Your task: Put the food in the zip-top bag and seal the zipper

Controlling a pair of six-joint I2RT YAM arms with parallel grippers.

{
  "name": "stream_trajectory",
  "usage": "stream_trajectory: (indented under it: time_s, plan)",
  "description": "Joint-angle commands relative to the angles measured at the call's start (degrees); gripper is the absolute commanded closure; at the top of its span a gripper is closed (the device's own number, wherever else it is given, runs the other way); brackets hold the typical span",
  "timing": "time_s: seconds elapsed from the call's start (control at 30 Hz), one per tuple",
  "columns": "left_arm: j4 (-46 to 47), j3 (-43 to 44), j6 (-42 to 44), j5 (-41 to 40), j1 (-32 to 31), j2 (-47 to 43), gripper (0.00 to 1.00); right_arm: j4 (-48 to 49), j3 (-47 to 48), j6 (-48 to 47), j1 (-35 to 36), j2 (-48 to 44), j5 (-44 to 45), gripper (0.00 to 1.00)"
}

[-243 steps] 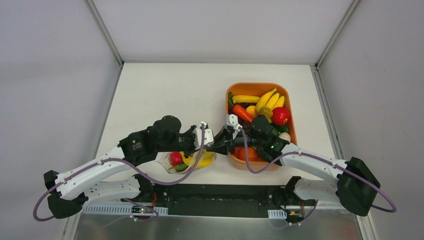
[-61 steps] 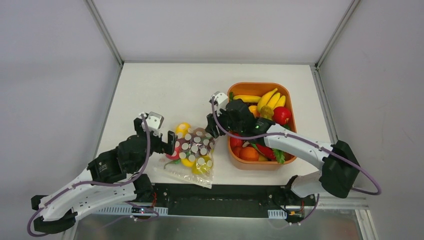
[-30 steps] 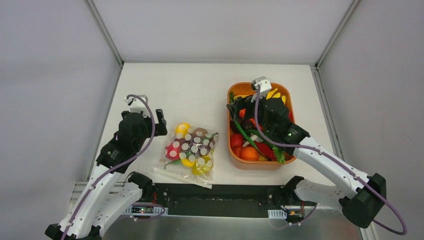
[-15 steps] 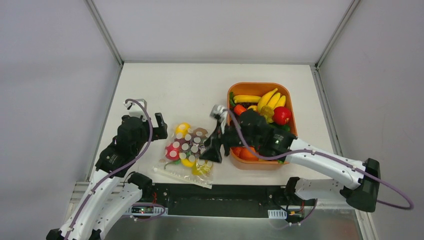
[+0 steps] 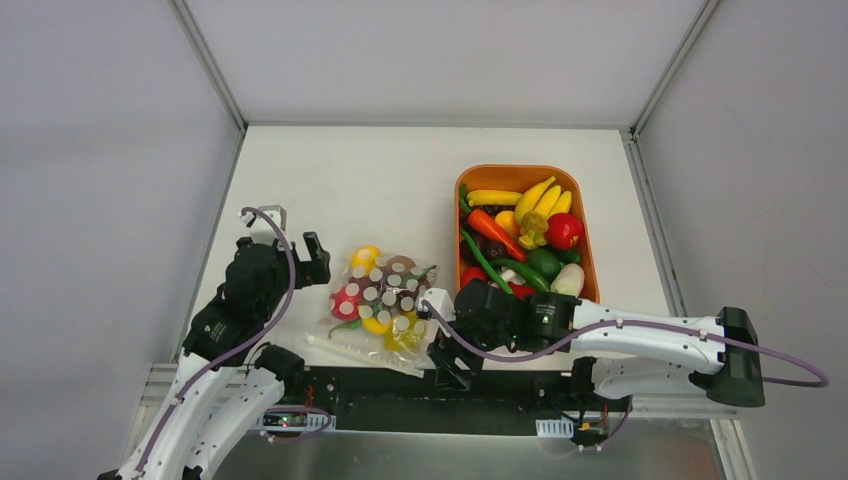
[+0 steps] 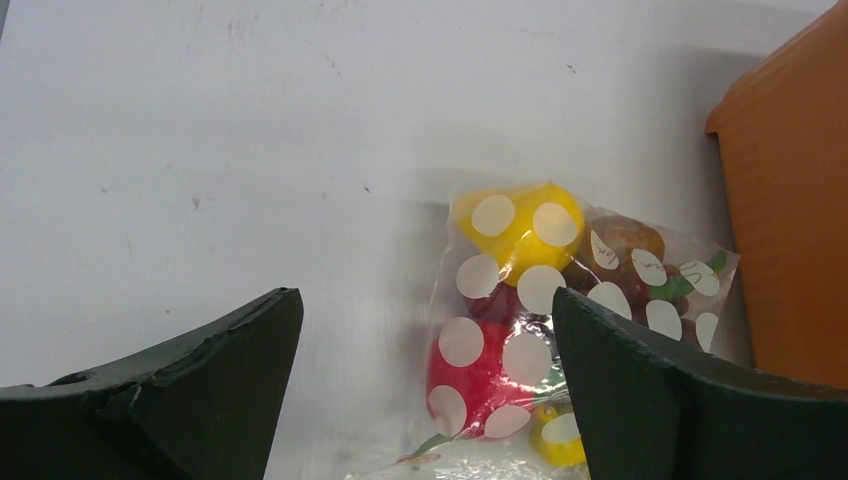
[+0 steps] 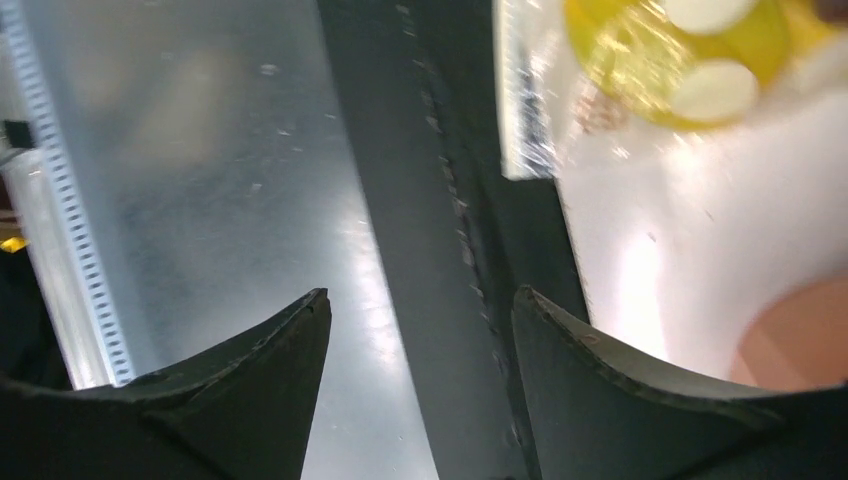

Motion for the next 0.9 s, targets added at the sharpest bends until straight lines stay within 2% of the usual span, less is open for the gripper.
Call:
stream_trajectory:
  time_s: [0.0,0.27,0.33,0.5,0.63,0.7,0.87]
  plan:
    - [-0.48,-0.65,-1.02,-0.57,0.34,0.45,0.01,-11.13,0.23,3.33,0.06,-1.78,13.02,0.31]
    - [-0.30,-0.69,-0.96,-0.88,0.35,1.56,0.01,-13.57,-0.26,4.53,-1.89,-2.76,28.10,0.26]
    - [-0.37,-0.65,-1.00,-1.05,0.30,1.41,0.01,-13.46,-0.62,4.33,-4.90,-3.00,31.92,0.25]
    - [-0.39,-0.86,-1.14,-1.40,0.35,0.74,0.01,-10.53,-1.85,3.03,-14.11,-4.53,34.55,0.24]
    - [-0.30,-1.16,-1.35,-1.13,0.35,0.68,0.01,-8.34,-1.61,3.65,-18.15,-6.25,37.57,0.24]
    - [-0.10,-1.32,-1.50,-1.06,0.35,0.73,0.01,-6.02,-1.59,3.67,-18.39,-8.10,36.01,0.24]
    - [1.47,-2.10,-2.35,-2.17,0.35,1.18,0.01,6.96,-4.29,2.53,-18.32,-14.61,22.40,0.23]
